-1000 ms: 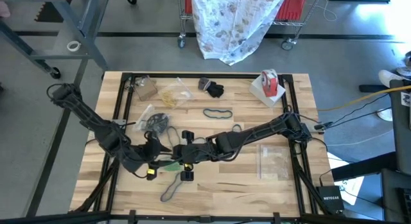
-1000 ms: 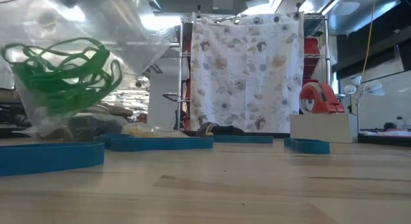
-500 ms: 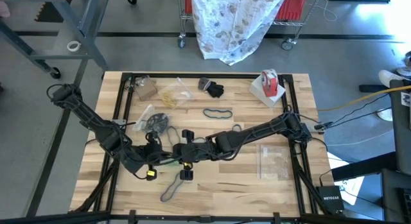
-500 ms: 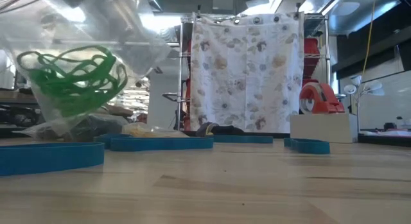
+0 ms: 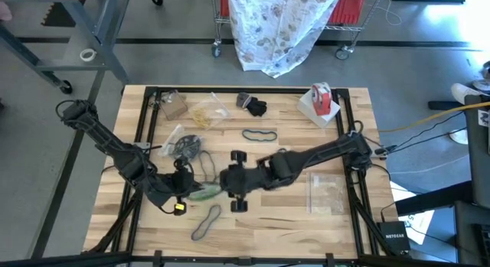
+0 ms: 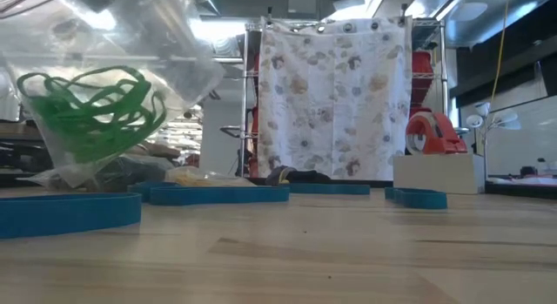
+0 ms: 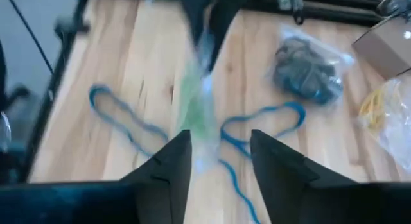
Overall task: Sort rubber bands
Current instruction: Close the transparent zip bag
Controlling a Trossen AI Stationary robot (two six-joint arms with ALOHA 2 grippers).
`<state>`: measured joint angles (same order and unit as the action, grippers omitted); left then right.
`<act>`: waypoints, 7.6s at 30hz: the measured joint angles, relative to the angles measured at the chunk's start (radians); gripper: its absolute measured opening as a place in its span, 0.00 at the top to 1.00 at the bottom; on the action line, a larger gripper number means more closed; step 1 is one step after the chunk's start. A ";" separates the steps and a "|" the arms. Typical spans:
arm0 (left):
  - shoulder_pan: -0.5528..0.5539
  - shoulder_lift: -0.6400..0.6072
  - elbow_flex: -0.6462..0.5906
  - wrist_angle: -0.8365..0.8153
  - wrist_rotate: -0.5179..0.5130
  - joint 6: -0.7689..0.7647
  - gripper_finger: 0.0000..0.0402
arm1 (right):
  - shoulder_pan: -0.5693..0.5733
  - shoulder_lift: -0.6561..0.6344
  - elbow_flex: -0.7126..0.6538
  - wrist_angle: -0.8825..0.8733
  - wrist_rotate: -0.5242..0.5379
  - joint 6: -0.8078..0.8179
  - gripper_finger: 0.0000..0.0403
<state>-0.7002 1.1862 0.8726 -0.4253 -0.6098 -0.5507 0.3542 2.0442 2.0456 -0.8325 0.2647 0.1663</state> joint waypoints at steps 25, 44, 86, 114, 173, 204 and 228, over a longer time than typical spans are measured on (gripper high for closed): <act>-0.008 -0.001 0.000 0.027 0.000 -0.012 1.00 | 0.010 0.023 -0.226 0.566 0.108 -0.068 0.83; 0.031 -0.059 -0.001 0.039 0.005 -0.081 0.85 | 0.005 0.047 -0.226 0.561 0.188 -0.068 1.00; 0.107 -0.026 0.000 -0.005 0.127 -0.018 0.98 | 0.005 0.049 -0.227 0.536 0.183 -0.068 1.00; -0.018 -0.036 0.000 -0.172 0.082 -0.257 1.00 | 0.008 0.047 -0.227 0.288 0.605 0.078 1.00; -0.134 -0.067 0.001 -0.026 -0.090 -0.037 1.00 | -0.022 0.083 -0.178 0.670 -0.067 -0.083 0.98; -0.133 -0.085 0.000 -0.111 -0.063 -0.103 0.99 | -0.021 0.083 -0.178 0.631 -0.022 -0.086 1.00; -0.226 -0.140 0.001 -0.303 -0.055 -0.304 1.00 | -0.020 0.083 -0.177 0.513 0.086 -0.062 1.00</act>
<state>-0.9266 1.0462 0.8738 -0.7278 -0.6643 -0.8547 0.3340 2.1273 1.8687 -0.3199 0.3505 0.1047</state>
